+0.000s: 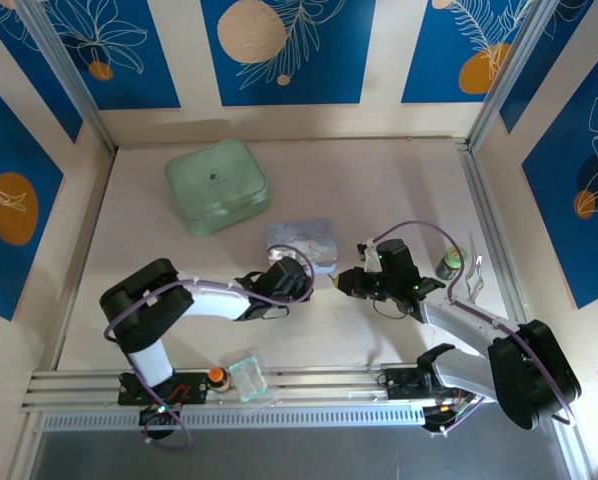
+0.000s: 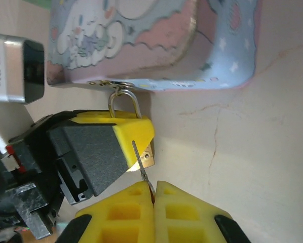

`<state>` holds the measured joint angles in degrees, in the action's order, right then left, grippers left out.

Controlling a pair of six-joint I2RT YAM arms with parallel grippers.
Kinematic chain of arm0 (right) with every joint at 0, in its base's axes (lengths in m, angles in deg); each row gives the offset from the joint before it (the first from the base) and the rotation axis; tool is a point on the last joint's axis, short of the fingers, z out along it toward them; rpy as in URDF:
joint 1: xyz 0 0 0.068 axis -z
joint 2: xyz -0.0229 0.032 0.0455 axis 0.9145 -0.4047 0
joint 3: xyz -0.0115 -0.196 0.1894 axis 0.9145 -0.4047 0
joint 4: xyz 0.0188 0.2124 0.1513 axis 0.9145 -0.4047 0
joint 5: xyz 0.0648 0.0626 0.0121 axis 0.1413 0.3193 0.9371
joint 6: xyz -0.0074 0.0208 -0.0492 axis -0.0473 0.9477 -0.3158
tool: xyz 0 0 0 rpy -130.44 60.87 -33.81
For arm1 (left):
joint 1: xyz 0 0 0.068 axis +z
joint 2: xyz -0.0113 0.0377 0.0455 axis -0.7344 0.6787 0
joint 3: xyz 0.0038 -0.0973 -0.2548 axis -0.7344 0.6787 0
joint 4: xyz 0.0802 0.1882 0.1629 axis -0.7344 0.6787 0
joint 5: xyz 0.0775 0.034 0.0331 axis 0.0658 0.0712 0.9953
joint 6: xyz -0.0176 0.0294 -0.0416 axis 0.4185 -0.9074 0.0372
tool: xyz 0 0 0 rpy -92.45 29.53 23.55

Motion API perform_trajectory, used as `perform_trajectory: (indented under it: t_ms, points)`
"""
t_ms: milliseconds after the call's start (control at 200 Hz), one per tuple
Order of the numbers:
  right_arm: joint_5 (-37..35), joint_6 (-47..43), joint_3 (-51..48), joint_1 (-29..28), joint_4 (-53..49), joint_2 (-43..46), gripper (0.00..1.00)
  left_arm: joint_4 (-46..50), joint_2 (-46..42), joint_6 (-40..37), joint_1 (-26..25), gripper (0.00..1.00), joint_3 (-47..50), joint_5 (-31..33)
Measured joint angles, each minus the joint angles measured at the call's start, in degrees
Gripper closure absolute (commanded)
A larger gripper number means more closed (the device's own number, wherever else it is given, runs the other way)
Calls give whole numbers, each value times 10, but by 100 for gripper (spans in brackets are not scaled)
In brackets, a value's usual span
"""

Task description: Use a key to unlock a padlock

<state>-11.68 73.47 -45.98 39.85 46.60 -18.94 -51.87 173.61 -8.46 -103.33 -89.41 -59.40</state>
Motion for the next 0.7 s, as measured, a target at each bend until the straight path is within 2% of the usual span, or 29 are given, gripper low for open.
perform_trajectory:
  t_ms: [280,700]
  points:
    - [59,155,-45,-18,98,-79,99,-95,0,118,-1,97,40,0]
    - [155,224,-56,0,209,-122,99,-176,5,221,-1,100,55,9]
